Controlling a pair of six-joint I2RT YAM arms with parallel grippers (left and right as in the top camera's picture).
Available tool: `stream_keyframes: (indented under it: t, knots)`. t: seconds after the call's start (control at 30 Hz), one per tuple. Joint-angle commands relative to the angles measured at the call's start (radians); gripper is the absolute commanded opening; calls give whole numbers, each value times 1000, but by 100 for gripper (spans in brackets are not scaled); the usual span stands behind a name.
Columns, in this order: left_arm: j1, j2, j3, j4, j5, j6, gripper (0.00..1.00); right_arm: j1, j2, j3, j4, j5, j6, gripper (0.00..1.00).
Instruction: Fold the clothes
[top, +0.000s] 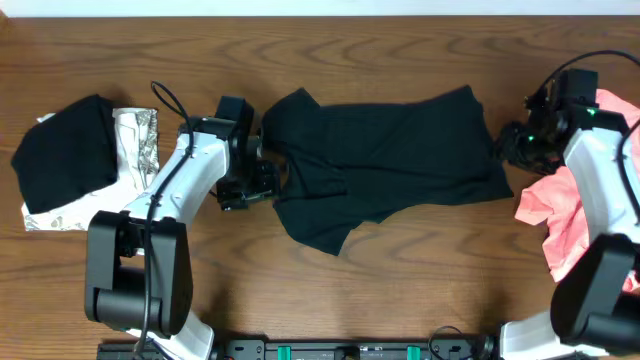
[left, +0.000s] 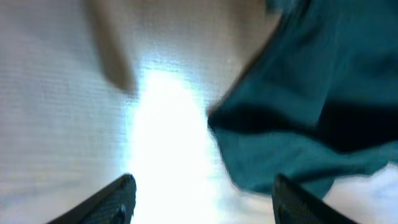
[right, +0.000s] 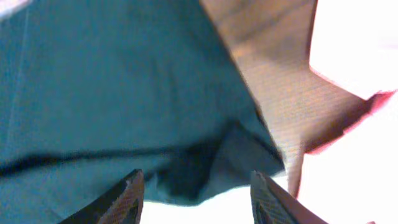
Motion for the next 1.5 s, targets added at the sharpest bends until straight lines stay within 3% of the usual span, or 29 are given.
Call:
stream_keyframes:
  t: [0.0,0.2,0.53,0.87,1.07,1.1,1.17,1.2,1.33,1.37,1.47]
  knots:
    - [-24,-13,14,-23,27,45,71,-6,-19,6,-55,2,-74,54]
    - [-104,-13,14,55,27,66,71,-6,-17,3,-127,2,-74,54]
    - [-172,-11,-41,55,27,-94,71,-6,-17,3,-151,2,-73,53]
    - [-176,-9,-188,206,32,-124,75,-6,-17,3,-150,2,-74,53]
    - [-176,-9,-259,334,168,-124,75,-6,-17,3,-150,2,-74,53]
    - [-176,-9,-269,348,185,-124,74,-6,-17,3,-150,2,-74,53]
    - [-176,-9,-281,355,196,-124,59,-6,-17,3,-150,2,-74,53]
    - [-176,-9,-283,353,196,-124,45,-6,-17,3,-150,2,-73,52]
    - [-176,-9,-283,343,196,-124,10,-6,-17,3,-150,2,-73,52]
    - [-176,-9,-283,340,196,-124,6,-6,-17,3,-151,2,-74,52]
    - [-176,-9,-283,327,195,-124,6,-6,-17,3,-151,2,-74,52]
